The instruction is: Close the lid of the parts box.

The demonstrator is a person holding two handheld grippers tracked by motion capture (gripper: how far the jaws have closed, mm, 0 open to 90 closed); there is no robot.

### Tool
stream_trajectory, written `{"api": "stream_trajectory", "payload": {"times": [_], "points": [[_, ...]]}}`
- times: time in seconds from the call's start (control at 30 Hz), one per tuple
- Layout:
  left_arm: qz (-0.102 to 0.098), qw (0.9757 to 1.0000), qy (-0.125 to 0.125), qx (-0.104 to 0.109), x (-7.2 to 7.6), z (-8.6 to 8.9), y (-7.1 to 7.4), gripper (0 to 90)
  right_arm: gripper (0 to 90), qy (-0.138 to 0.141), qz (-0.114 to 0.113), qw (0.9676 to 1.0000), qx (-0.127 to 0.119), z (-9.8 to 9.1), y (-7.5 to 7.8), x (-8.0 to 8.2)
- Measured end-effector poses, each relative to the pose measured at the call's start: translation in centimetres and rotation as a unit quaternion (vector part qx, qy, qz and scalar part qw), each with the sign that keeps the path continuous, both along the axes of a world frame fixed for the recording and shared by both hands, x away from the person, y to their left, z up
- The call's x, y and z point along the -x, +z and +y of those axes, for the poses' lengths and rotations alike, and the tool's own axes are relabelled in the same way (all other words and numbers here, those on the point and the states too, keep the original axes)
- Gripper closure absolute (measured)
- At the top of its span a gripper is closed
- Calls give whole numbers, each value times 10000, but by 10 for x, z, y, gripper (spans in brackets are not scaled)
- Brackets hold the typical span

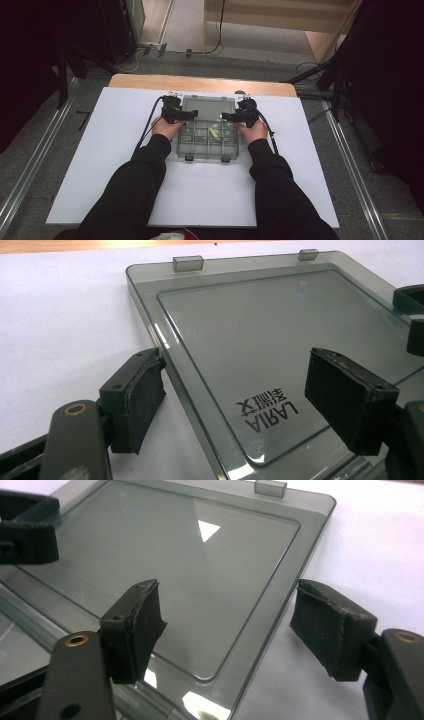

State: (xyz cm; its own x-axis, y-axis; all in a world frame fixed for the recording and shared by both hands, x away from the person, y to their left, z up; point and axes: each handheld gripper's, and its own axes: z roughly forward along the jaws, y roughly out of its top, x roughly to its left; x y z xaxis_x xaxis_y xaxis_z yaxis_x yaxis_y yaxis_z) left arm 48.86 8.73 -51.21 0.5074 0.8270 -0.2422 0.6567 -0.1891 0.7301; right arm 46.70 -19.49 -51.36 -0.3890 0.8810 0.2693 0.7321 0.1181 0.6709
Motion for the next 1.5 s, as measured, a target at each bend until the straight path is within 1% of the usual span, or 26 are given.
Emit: {"api": "stream_trajectory", "payload": {"times": [0.1, 0.23, 0.33, 0.47, 0.6, 0.77, 0.87, 0.97, 1.03, 1.1, 1.17, 1.3, 1.33, 1.37, 1.4, 1.5], "points": [[16, 10000, 16, 7, 0, 0, 0, 228, 260, -72, 98, 9997, -209, -1, -3, -2], [21, 10000, 47, 13, 0, 0, 0, 228, 262, -104, 179, 9996, -183, 0, -2, -2], [24, 10000, 57, 20, 0, -1, 0, 228, 273, -113, 260, 9994, -207, 0, 0, -1], [18, 10000, 66, 26, 1, 0, 0, 229, 294, -109, 427, 9987, -245, -2, 2, 0], [26, 10000, 72, 34, 1, 0, 0, 229, 306, -111, 544, 9981, -270, -3, 4, 1], [83, 9999, 63, 96, 0, 1, 1, 229, 326, -116, 718, 9968, -345, -4, 6, 2], [101, 9999, 57, 104, 0, 1, 1, 229, 347, -42, 796, 9959, -427, -5, 6, 2], [161, 9998, 30, 77, 0, 2, 2, 232, 335, -20, 741, 9964, -410, -4, 5, 2], [227, 9997, 42, 101, 0, 3, 3, 246, 329, -2, 690, 9967, -422, -4, 5, 2], [291, 9995, 29, 125, 0, 5, 4, 264, 337, -53, 633, 9971, -413, -4, 5, 2], [319, 9994, 21, 137, 0, 6, 5, 278, 341, -86, 552, 9977, -388, -5, 4, 1], [350, 9993, 19, 141, 0, 6, 5, 282, 348, -101, 482, 9980, -396, -5, 3, 0], [359, 9992, 18, 159, 0, 7, 5, 282, 350, -109, 467, 9980, -403, -5, 3, 0], [404, 9989, 9, 225, 0, 7, 5, 282, 351, -113, 448, 9982, -395, -5, 3, 0], [477, 9983, 4, 326, 0, 8, 5, 304, 354, -129, 427, 9982, -399, -5, 3, 1], [467, 9984, -11, 322, 0, 8, 5, 308, 365, -138, 376, 9984, -396, -4, 4, 1]]}}
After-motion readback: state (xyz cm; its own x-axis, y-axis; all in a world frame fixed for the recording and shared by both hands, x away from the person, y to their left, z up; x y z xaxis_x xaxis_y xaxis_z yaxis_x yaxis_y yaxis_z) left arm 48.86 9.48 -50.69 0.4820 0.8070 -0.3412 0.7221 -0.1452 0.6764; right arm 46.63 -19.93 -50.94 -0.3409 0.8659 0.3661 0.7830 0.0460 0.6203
